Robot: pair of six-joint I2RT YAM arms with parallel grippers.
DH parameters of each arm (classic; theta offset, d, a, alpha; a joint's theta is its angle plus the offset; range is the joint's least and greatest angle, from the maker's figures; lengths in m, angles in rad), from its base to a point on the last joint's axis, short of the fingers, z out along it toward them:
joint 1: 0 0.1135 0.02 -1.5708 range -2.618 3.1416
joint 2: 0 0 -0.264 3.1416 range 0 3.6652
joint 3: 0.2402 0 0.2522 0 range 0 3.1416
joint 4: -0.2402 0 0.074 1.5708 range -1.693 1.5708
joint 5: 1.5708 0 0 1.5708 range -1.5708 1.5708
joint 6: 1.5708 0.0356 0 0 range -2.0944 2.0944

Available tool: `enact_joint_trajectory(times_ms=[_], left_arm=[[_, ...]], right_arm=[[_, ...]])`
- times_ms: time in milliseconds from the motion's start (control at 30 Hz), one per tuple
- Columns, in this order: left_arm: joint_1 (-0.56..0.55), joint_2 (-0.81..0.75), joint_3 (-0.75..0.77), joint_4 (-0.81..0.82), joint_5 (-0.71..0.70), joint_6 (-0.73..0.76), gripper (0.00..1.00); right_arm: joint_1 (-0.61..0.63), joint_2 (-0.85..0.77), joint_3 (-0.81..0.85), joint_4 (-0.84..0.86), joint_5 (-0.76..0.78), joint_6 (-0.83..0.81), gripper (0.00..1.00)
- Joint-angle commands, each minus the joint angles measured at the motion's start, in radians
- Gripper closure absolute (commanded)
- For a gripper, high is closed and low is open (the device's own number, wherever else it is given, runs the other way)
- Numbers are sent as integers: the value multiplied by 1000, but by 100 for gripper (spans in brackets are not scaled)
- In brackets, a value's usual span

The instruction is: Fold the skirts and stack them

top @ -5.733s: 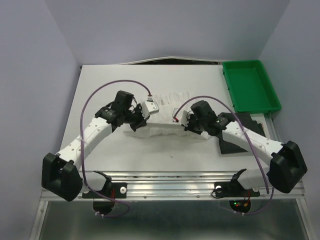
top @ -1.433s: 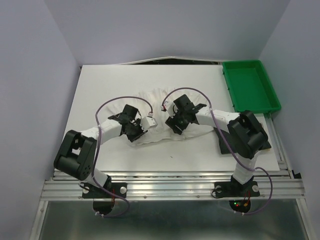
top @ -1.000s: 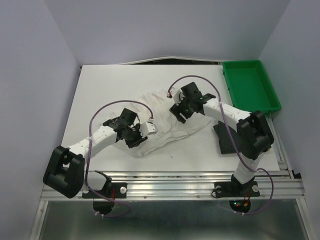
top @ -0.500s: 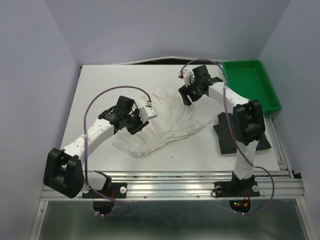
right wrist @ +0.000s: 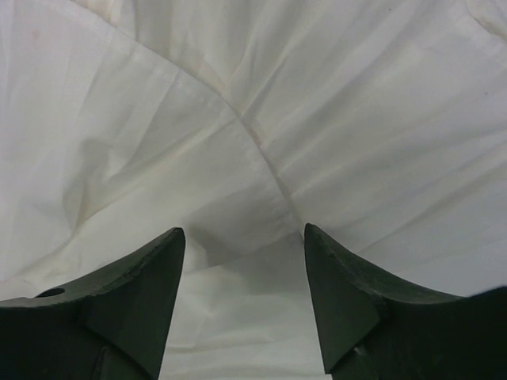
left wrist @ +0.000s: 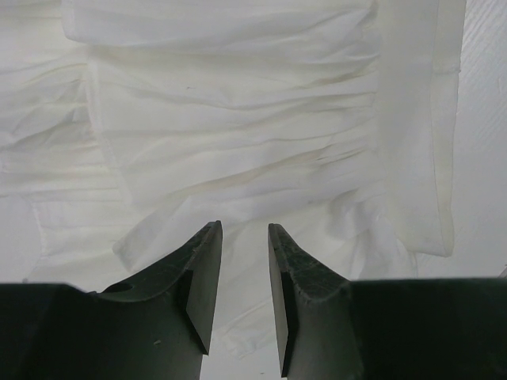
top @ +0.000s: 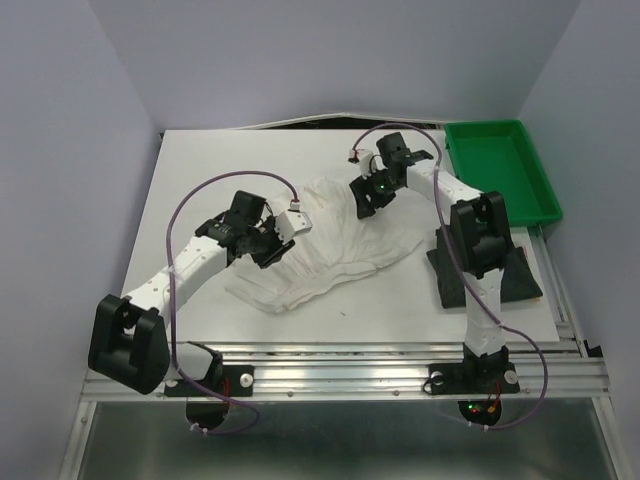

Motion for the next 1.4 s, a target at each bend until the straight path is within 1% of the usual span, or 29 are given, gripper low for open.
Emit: enact_joint_trajectory(times_ms=[0, 67, 233, 400, 533, 667, 700, 800, 833, 867, 900, 1000, 1033, 1100, 1133, 1167, 1200, 1367], left_arm=[[8, 10, 13, 14, 17, -7, 59], [8, 10, 18, 14, 17, -6, 59], [13, 15, 13, 17, 13, 2, 59], [16, 18, 7, 25, 19, -1, 59], [16, 21, 7, 27, 24, -6, 59], [16, 27, 16, 25, 27, -7, 59], [16, 27, 19, 25, 27, -7, 59], [16, 30, 22, 22, 27, -9, 59], [17, 29, 21, 22, 25, -9, 59], [17, 27, 21, 22, 25, -7, 59], [17, 27, 19, 21, 25, -7, 59], [16, 24, 19, 17, 25, -7, 59], [17, 22, 18, 17, 25, -6, 59], [17, 21, 16, 17, 27, -7, 59], [17, 21, 15, 17, 28, -9, 59], [17, 22, 16, 17, 30, -7, 59], [17, 24, 16, 19, 30, -7, 59], [17, 30, 22, 21, 33, -10, 59]], right_arm=[[5, 45, 68, -61, -40, 0, 38], [5, 48, 73, -66, -57, 0, 43], [5, 32, 79, -90, -84, -7, 67], [5, -37, 52, -89, -100, 6, 68], [5, -87, 44, -95, -81, 10, 62], [5, -101, 45, -107, -49, 0, 62], [5, -103, 44, -107, -46, 0, 64], [5, -106, 39, -107, -64, -6, 80], [5, -104, 41, -109, -71, -4, 92], [5, -101, 48, -115, -81, -4, 98], [5, -97, 56, -119, -86, -4, 99], [5, -81, 67, -124, -88, 6, 99], [5, -81, 67, -116, -75, 11, 94], [5, -72, 67, -101, -30, 14, 67], [5, -67, 67, -98, -16, 14, 48], [5, -52, 67, -95, 0, 16, 45], [5, -44, 68, -98, 21, 14, 44], [5, 22, 94, -127, 44, 17, 45]])
